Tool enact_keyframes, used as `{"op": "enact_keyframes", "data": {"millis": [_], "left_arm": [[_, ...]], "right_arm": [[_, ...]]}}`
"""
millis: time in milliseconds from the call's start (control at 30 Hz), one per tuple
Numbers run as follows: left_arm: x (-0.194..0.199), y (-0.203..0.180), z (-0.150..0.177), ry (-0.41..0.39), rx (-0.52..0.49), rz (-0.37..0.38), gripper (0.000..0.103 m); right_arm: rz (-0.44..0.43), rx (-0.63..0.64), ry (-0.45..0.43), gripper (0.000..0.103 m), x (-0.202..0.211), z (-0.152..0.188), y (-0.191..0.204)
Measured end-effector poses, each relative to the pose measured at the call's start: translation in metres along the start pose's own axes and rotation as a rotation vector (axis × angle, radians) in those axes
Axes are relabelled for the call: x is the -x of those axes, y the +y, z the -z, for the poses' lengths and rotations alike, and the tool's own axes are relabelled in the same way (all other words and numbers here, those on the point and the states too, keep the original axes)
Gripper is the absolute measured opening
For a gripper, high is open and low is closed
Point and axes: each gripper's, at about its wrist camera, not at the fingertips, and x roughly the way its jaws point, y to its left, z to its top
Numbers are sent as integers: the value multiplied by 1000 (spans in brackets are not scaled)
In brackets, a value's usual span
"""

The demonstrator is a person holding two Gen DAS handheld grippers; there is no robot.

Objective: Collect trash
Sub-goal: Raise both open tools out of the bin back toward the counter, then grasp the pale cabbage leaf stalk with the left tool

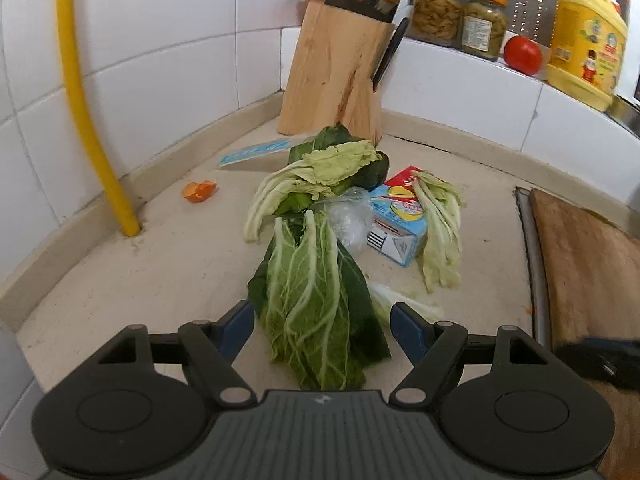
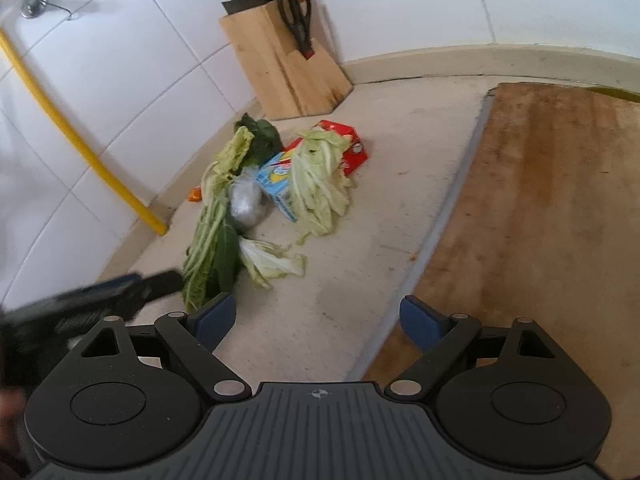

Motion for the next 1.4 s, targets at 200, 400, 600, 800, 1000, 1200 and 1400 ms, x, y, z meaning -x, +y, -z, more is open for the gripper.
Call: {"op": "enact_keyframes", "data": {"millis": [200,400,600,800,1000,1200,1400], "left_arm": [[-17,12,3,73,20,31,31],[-8,29,19,105,38,72,11],[33,52,38,128,38,77,10],[45,56,42,94,2,50,47],[27,43,39,53,-58,33,70],[12,32,43,11,-141,-50,70],[3,42,50,53,-107,-31,70]], "right_arm": [[29,2,-60,93,25,10,2],[33,12,-61,91,27,11,11],[46,60,-60,85,29,13,25],[47,76,-45,86,27,16,28],[34,83,-27,89,24,17,34],[60,104,-19,89,27,17,41],[61,119,-9,90,25,21,54]]}}
